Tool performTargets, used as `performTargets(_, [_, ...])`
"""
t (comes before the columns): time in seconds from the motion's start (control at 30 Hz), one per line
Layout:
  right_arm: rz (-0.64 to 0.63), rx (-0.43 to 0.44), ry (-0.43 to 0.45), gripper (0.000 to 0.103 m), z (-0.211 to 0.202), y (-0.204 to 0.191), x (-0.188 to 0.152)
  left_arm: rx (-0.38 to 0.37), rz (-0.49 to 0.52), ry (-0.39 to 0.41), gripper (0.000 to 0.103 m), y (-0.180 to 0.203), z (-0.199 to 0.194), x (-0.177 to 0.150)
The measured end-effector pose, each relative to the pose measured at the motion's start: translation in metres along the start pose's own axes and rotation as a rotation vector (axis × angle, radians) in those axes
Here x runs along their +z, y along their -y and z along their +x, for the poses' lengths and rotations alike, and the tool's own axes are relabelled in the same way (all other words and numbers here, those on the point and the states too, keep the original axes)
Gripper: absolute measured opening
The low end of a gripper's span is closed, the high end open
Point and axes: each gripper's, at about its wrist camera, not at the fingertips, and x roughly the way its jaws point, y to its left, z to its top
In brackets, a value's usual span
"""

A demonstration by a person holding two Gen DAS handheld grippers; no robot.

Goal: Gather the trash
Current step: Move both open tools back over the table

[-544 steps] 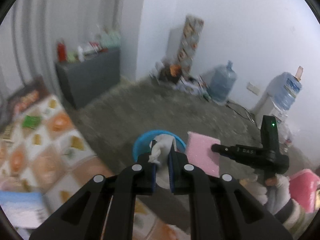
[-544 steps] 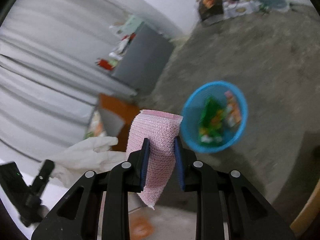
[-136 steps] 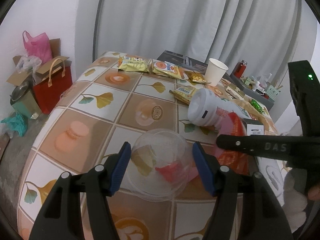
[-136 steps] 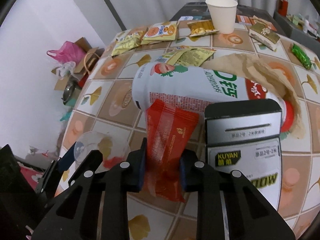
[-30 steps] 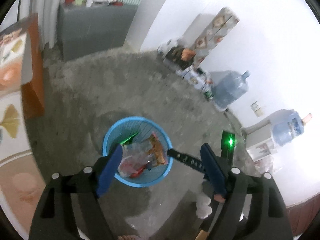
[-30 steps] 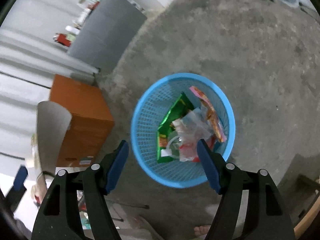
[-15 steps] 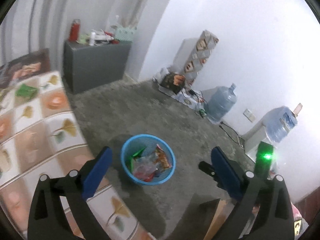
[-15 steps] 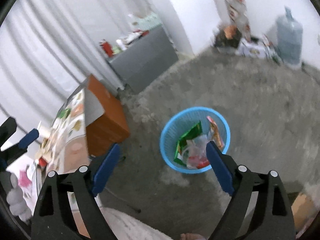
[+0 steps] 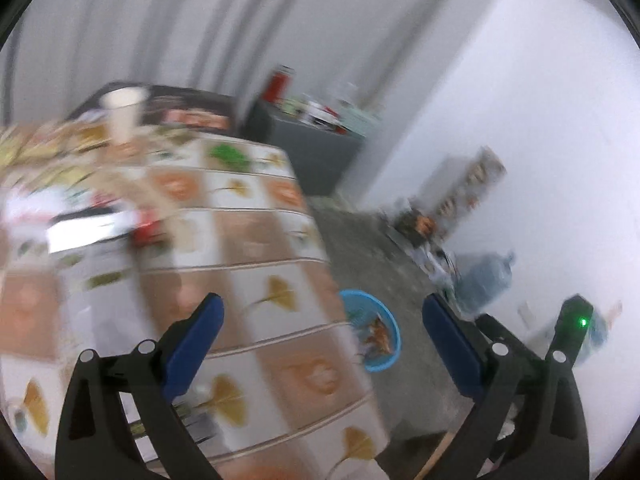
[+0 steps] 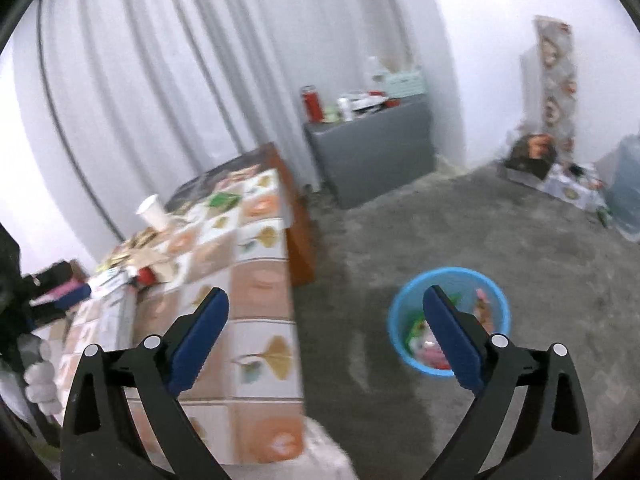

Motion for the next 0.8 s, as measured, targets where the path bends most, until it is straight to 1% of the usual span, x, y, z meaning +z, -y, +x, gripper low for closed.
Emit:
performTargets(0.1, [-0.024,0.074,-0.042,0.094,0.011,-0.022,0.005,0.041,-0.089,0.043,0.097,-0.036,-0.022,-0.004])
performTargets(0.17, [-0.036,0.105,-0.067,0.094,0.020,-0.034,0.008,0.076,-0.138,0.076,0.097,-0.062,-0.037,-0.005])
performTargets(0.3, [-0.039,0.173,-0.120,0.094,0.038,-0.059,0.013,0.118,-0.222,0.152,0.097,-0.104,-0.066,-0.007])
performTargets(0.4, [-0.047,0.210,-0.150,0.093,0.045,-0.078,0.015,0.160,-0.247,0.203,0.097,-0.129,-0.081,-0.002])
performTargets(0.6, [-0.053,0.287,-0.211,0.094,0.066,-0.112,0.024,0.216,-0.300,0.260,0.097,-0.173,-0.097,0.019])
performTargets(0.7, [-0.063,0.323,-0.243,0.094,0.079,-0.129,0.031,0.266,-0.289,0.259,0.097,-0.192,-0.100,0.042])
performTargets(0.8, [-0.089,0.363,-0.280,0.093,0.097,-0.152,0.043,0.301,-0.254,0.219,0.097,-0.208,-0.094,0.071])
